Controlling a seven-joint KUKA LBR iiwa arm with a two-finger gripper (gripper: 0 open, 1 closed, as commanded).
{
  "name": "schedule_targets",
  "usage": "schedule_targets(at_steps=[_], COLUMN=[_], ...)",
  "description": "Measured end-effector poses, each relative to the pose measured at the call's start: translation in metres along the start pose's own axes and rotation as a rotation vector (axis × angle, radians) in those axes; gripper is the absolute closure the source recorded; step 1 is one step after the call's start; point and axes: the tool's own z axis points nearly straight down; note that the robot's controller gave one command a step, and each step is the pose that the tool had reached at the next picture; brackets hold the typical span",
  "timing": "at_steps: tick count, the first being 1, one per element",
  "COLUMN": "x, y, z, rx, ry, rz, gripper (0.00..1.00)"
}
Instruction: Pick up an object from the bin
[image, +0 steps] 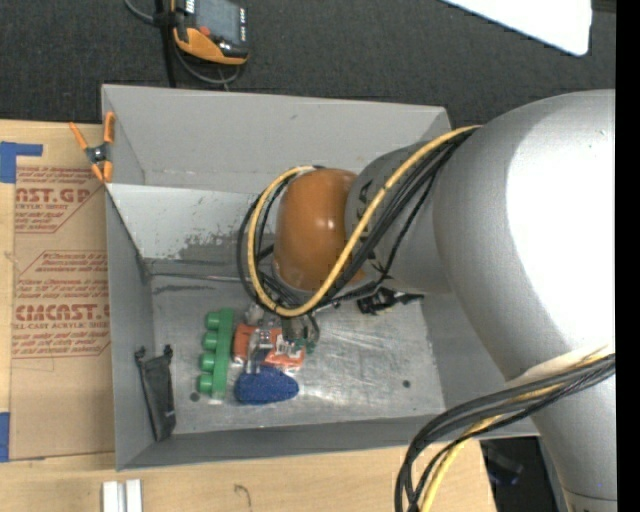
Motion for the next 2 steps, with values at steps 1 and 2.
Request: schedule_targets(at_steps=[1,2], x=[0.000,-0.003], y=[0.000,0.028], z=[0.000,-0.136], rx=[0.000,0.004], ry=[0.000,0.003], rz=[0.000,-0.039], gripper=[1.00,1.00])
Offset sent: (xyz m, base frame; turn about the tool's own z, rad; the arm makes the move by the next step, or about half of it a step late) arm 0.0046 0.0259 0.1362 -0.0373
